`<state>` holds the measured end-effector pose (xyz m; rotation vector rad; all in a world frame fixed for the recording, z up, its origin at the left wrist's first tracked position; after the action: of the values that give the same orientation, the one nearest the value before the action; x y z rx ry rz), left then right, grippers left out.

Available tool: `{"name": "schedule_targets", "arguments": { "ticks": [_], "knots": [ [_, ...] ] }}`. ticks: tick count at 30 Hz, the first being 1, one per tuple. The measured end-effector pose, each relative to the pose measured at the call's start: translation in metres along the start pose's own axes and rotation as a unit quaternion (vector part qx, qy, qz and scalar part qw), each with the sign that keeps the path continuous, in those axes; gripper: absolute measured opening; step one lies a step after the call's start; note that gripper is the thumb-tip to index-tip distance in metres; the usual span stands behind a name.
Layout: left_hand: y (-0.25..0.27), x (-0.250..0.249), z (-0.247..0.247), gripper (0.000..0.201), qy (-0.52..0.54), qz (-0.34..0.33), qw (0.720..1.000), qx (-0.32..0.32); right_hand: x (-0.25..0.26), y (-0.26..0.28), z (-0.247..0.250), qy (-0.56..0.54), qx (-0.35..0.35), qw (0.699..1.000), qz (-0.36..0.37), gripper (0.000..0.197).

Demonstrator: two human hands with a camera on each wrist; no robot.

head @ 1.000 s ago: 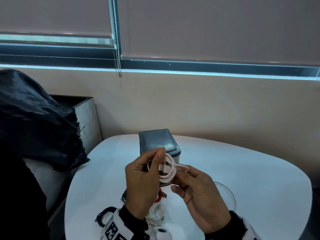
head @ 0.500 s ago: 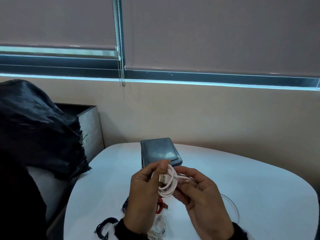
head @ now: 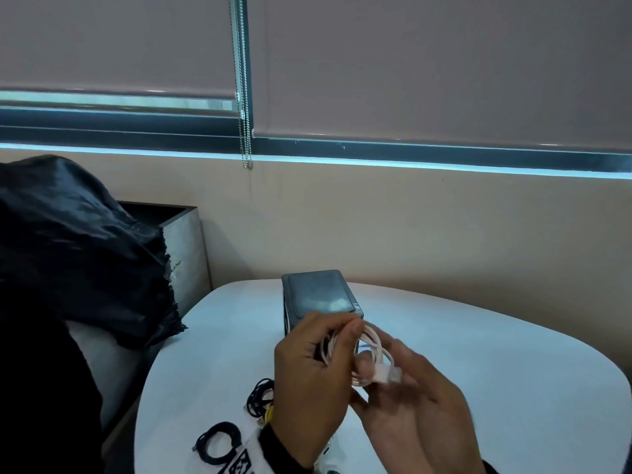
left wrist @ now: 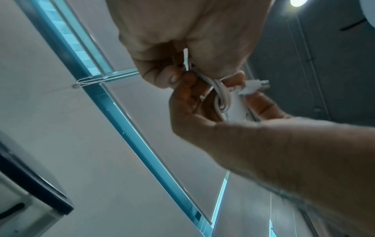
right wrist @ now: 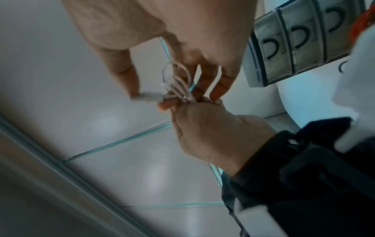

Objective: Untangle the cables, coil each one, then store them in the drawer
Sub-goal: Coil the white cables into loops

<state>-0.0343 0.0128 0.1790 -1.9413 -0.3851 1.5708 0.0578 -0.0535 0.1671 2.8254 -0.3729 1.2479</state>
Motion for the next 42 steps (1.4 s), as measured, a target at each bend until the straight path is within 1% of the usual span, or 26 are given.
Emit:
{"name": "schedule_targets", "arguments": {
  "ticks": [2, 4, 5, 6, 8, 10, 11, 12, 15, 17, 19, 21, 22, 25, 26, 27, 28, 29, 30, 31, 32, 35, 37, 38, 40, 42],
  "knots": [
    [-0.003, 0.003, -0.001, 0.007, -0.001, 0.021, 1.0, 0.002, 0.004, -0.001, 0.0, 0.092, -0.008, 0.995, 0.039, 0.088],
    [-0.006, 0.008, -0.003, 0.009, 0.036, 0.08, 0.996, 0.01, 0.008, 0.0, 0.004, 0.225, -0.024, 0.967, 0.117, 0.088],
    [-0.006, 0.011, -0.004, 0.01, 0.051, 0.112, 0.992, 0.025, 0.01, 0.001, 0.004, 0.29, -0.028, 0.944, 0.155, 0.081],
    [-0.005, 0.013, -0.006, 0.011, 0.058, 0.139, 0.988, 0.044, 0.013, 0.002, 0.004, 0.354, -0.044, 0.916, 0.186, 0.068],
    [-0.002, 0.012, -0.009, 0.013, 0.066, 0.177, 0.978, 0.086, 0.022, 0.003, 0.009, 0.436, -0.096, 0.864, 0.234, 0.042],
    [-0.001, 0.011, -0.009, 0.015, 0.056, 0.183, 0.976, 0.107, 0.026, 0.003, 0.01, 0.471, -0.103, 0.836, 0.262, 0.028],
    [-0.003, 0.012, -0.006, 0.015, 0.045, 0.174, 0.978, 0.101, 0.026, 0.003, 0.011, 0.501, -0.096, 0.816, 0.27, 0.02],
    [-0.005, 0.014, -0.002, 0.014, 0.035, 0.163, 0.982, 0.084, 0.026, 0.003, 0.012, 0.549, -0.094, 0.785, 0.272, 0.017],
    [-0.008, 0.019, 0.006, 0.011, 0.025, 0.148, 0.988, 0.028, 0.022, 0.001, 0.021, 0.69, -0.109, 0.648, 0.302, 0.028],
    [-0.006, 0.02, 0.002, 0.013, 0.023, 0.148, 0.989, 0.017, 0.02, 0.0, 0.019, 0.726, -0.109, 0.582, 0.351, 0.029],
    [-0.003, 0.021, -0.001, 0.013, 0.032, 0.154, 0.988, 0.004, 0.02, 0.0, 0.018, 0.736, -0.128, 0.538, 0.389, 0.033],
    [-0.003, 0.023, -0.001, 0.012, 0.037, 0.156, 0.987, -0.015, 0.023, 0.004, 0.015, 0.735, -0.151, 0.513, 0.418, 0.033],
    [-0.004, 0.024, 0.001, 0.011, 0.034, 0.154, 0.987, -0.026, 0.024, 0.006, 0.013, 0.732, -0.147, 0.504, 0.435, 0.033],
    [-0.011, 0.028, 0.012, 0.008, 0.045, 0.152, 0.984, -0.082, 0.015, 0.019, -0.001, 0.728, -0.075, 0.475, 0.488, 0.027],
    [-0.014, 0.03, 0.017, 0.008, 0.05, 0.153, 0.982, -0.1, 0.01, 0.022, -0.004, 0.728, -0.045, 0.483, 0.485, 0.025],
    [-0.017, 0.031, 0.022, 0.007, 0.052, 0.153, 0.981, -0.109, 0.007, 0.022, -0.005, 0.723, -0.019, 0.514, 0.462, 0.024],
    [-0.018, 0.031, 0.024, 0.007, 0.055, 0.151, 0.981, -0.11, 0.008, 0.022, -0.003, 0.708, -0.011, 0.565, 0.423, 0.026],
    [-0.018, 0.029, 0.026, 0.006, 0.062, 0.147, 0.981, -0.108, 0.012, 0.02, 0.001, 0.679, -0.026, 0.629, 0.377, 0.03],
    [-0.017, 0.027, 0.025, 0.007, 0.07, 0.144, 0.982, -0.101, 0.017, 0.016, 0.006, 0.635, -0.054, 0.696, 0.331, 0.036],
    [-0.016, 0.024, 0.024, 0.007, 0.076, 0.14, 0.983, -0.09, 0.021, 0.012, 0.012, 0.586, -0.087, 0.753, 0.285, 0.039],
    [-0.014, 0.021, 0.022, 0.007, 0.081, 0.138, 0.984, -0.079, 0.024, 0.007, 0.017, 0.546, -0.106, 0.799, 0.228, 0.041],
    [-0.01, 0.021, 0.016, 0.008, 0.1, 0.131, 0.984, -0.063, 0.015, -0.007, 0.016, 0.422, -0.056, 0.903, 0.054, 0.043],
    [-0.006, 0.023, 0.016, 0.007, 0.095, 0.123, 0.986, -0.065, 0.009, -0.01, 0.017, 0.303, -0.065, 0.951, -0.006, 0.042],
    [-0.003, 0.023, 0.016, 0.007, 0.086, 0.118, 0.987, -0.064, 0.006, -0.01, 0.018, 0.253, -0.077, 0.964, -0.029, 0.042],
    [0.004, 0.022, 0.014, 0.005, 0.069, 0.108, 0.99, -0.054, -0.001, -0.011, 0.02, 0.233, -0.076, 0.968, -0.056, 0.036],
    [0.01, 0.022, 0.013, 0.005, 0.055, 0.091, 0.994, -0.038, -0.009, -0.013, 0.02, 0.279, -0.064, 0.957, -0.047, 0.028]
  ]
}}
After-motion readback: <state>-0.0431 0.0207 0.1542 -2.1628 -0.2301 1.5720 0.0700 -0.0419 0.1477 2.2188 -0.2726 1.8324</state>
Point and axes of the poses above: each hand's wrist, its own y-axis away from the middle knuckle, its own z-axis out of the back of the hand, x = y × z, the point moved 5 cm from there along -y, towards the middle knuckle, and after that the axes turned 8 degrees about y, right-handed, at the moved point
